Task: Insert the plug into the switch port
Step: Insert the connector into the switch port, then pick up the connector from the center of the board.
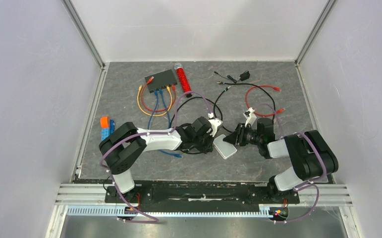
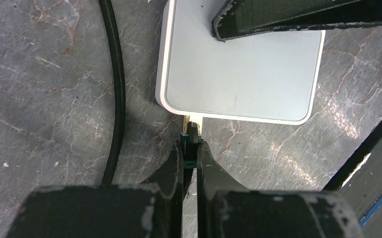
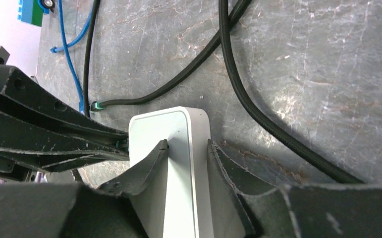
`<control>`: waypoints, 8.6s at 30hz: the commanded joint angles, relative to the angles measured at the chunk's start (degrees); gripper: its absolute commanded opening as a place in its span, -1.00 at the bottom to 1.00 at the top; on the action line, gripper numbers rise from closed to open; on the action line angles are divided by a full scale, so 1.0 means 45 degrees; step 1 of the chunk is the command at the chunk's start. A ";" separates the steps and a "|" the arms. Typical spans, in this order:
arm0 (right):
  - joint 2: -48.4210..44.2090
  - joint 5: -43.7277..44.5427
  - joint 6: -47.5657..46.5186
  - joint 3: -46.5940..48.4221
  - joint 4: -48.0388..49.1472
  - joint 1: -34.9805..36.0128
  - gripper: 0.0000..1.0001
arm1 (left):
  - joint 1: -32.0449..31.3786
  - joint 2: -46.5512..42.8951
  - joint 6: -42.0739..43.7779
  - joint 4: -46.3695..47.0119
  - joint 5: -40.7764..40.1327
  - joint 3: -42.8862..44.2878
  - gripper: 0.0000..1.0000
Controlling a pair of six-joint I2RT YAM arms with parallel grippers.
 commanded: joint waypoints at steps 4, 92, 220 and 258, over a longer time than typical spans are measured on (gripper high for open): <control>0.1601 -0.2926 0.0724 -0.0383 -0.1634 0.2272 -0.42 | -0.0139 0.0774 0.0230 0.3507 -0.1019 -0.0822 -0.96; 0.3110 1.1756 0.2888 0.8674 -0.8776 -0.5904 -0.22 | 0.2154 -0.8079 0.4174 -0.5889 -0.2410 0.0682 0.55; -0.5297 0.6306 0.7828 0.3862 -0.2332 0.2608 -1.00 | 0.1864 -0.5545 0.2968 0.1948 0.2219 0.0526 0.37; -0.3652 -0.4079 0.2013 0.5763 -0.3293 -0.0672 0.12 | 0.1915 -0.4958 0.6053 0.0645 0.3868 -0.0246 -0.95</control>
